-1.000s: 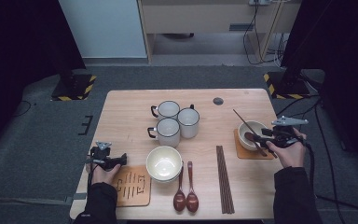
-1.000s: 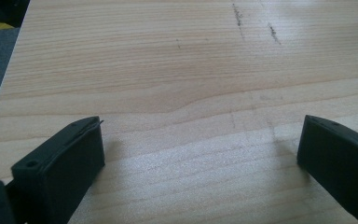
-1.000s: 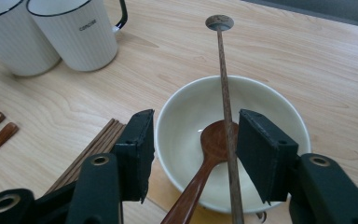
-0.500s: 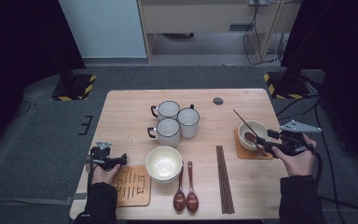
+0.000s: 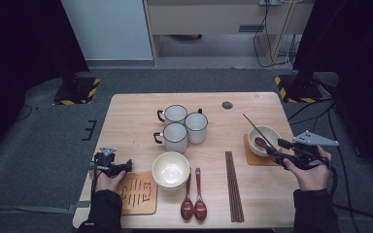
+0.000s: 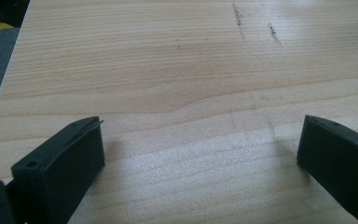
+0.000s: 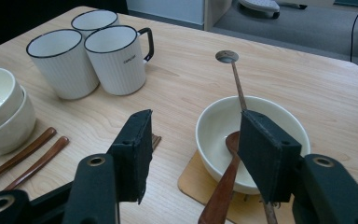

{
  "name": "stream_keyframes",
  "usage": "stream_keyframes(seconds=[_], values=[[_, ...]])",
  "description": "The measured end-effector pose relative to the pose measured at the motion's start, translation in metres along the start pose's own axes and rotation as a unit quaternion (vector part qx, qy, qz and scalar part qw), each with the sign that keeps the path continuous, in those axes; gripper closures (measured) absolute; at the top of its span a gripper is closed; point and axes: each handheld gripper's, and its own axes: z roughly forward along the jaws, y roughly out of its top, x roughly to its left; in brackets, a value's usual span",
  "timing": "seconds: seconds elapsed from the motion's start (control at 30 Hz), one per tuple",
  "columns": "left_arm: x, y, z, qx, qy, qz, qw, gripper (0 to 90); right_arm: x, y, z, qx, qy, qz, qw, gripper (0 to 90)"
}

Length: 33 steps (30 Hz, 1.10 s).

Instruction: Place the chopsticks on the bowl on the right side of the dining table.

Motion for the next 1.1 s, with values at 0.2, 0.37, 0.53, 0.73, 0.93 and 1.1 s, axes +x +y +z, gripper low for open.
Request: stream_keyframes(seconds=[0.2,0.37,0.53,0.73,0.93,1.1], values=[[0.0,0.0,0.0,0.0,0.0,0.0,1.0,0.0,0.01,-0.002,0.0,-0.001,0.01,-0.003,0.9999,44.8],[0.0,0.0,0.0,0.0,0.0,0.0,1.0,0.0,0.018,-0.003,0.0,0.002,0.014,-0.012,0.9998,45.6],[0.0,0.0,0.0,0.0,0.0,0.0,1.0,0.0,0.026,-0.005,0.002,0.01,0.021,-0.013,0.9996,45.9],[0.0,0.0,0.0,0.0,0.0,0.0,1.0,0.0,0.035,-0.009,0.006,0.017,0.024,-0.01,0.9995,45.9],[0.0,0.0,0.0,0.0,0.0,0.0,1.0,0.0,0.043,-0.014,0.013,0.025,0.022,-0.013,0.9994,47.0],[0.0,0.0,0.0,0.0,0.0,0.0,1.0,0.0,0.048,-0.02,0.019,0.029,0.019,-0.015,0.9993,47.7]])
